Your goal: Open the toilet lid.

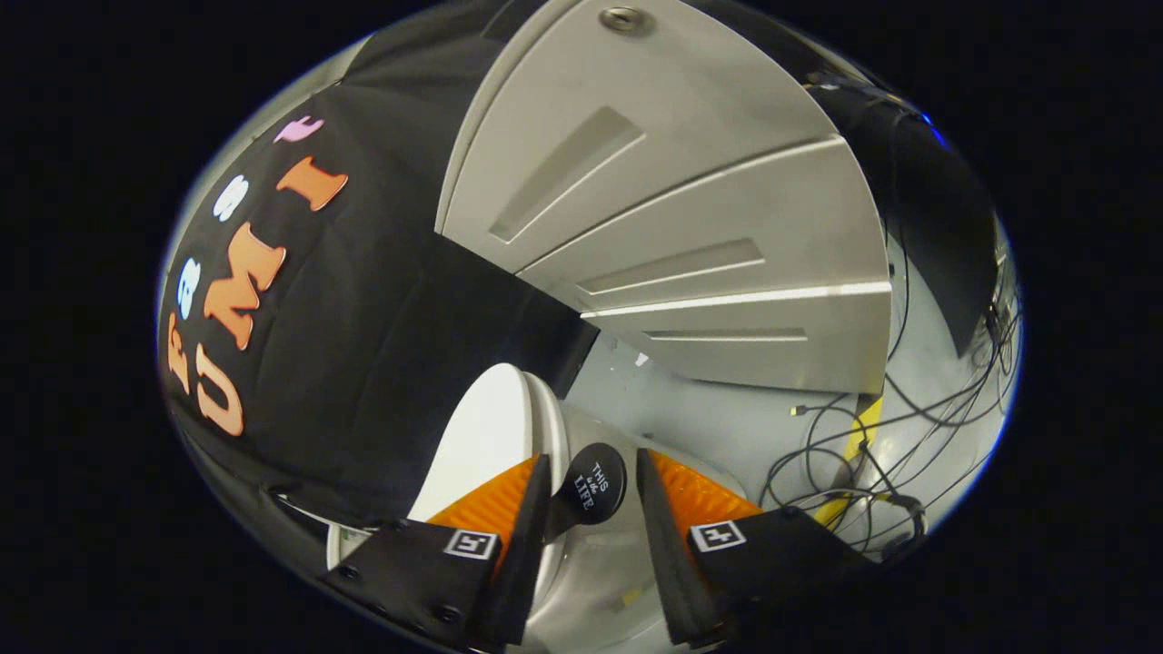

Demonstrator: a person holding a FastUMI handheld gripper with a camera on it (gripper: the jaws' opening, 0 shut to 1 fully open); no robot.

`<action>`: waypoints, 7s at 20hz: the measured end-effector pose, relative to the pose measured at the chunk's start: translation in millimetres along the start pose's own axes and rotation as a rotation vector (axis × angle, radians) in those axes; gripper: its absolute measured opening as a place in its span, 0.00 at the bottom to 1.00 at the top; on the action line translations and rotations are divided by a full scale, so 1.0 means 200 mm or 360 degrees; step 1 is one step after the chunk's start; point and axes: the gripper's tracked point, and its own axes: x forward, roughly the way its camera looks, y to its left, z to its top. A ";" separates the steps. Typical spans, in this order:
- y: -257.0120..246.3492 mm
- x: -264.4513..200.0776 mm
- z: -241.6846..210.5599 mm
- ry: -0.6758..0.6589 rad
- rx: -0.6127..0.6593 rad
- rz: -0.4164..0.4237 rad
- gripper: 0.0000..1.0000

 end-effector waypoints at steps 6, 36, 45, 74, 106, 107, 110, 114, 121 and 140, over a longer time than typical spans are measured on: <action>0.04 -0.04 -0.02 -0.0001 0.0063 0.0032 0.36; 1.25 -0.49 0.25 -0.0261 -0.0658 0.0354 0.08; 1.52 -0.65 0.08 -0.0304 -0.0878 0.0373 0.08; 2.28 -1.02 -0.65 -0.0350 -0.1459 0.0596 0.08; 2.62 -1.20 -1.52 -0.0295 -0.2030 0.0870 0.08; 2.63 -1.21 -1.53 -0.0297 -0.2026 0.0871 0.08; 2.64 -1.21 -1.54 -0.0315 -0.2040 0.0863 0.09; 2.64 -1.21 -1.50 -0.0314 -0.2035 0.0874 0.16; 2.68 -1.33 -1.44 -0.0312 -0.1986 0.1039 0.57; 2.60 -1.36 -0.35 -0.0601 -0.1713 0.0955 0.98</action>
